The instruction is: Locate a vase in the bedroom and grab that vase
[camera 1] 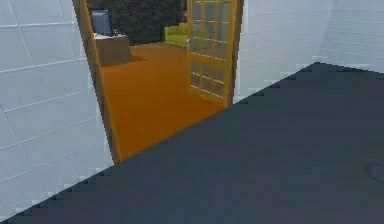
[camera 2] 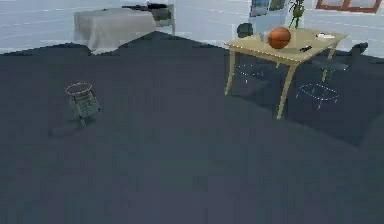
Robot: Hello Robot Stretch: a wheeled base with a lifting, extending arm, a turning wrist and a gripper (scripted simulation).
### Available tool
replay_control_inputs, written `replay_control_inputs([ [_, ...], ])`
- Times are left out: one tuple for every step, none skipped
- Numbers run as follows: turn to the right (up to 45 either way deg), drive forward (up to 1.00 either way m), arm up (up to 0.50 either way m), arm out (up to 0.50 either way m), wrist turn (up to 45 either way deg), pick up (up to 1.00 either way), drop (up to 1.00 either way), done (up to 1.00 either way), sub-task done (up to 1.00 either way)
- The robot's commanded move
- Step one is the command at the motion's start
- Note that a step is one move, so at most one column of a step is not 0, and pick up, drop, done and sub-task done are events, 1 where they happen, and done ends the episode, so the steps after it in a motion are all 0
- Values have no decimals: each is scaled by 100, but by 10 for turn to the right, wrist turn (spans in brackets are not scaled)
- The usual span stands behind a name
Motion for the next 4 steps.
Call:
replay_control_inputs([
  [-30,0,0,0,0,0,0,0,0],
  [0,100,0,0,0,0,0,0,0],
  [0,80,0,0,0,0,0,0,0],
  [-390,0,0,0,0,0,0,0,0],
])
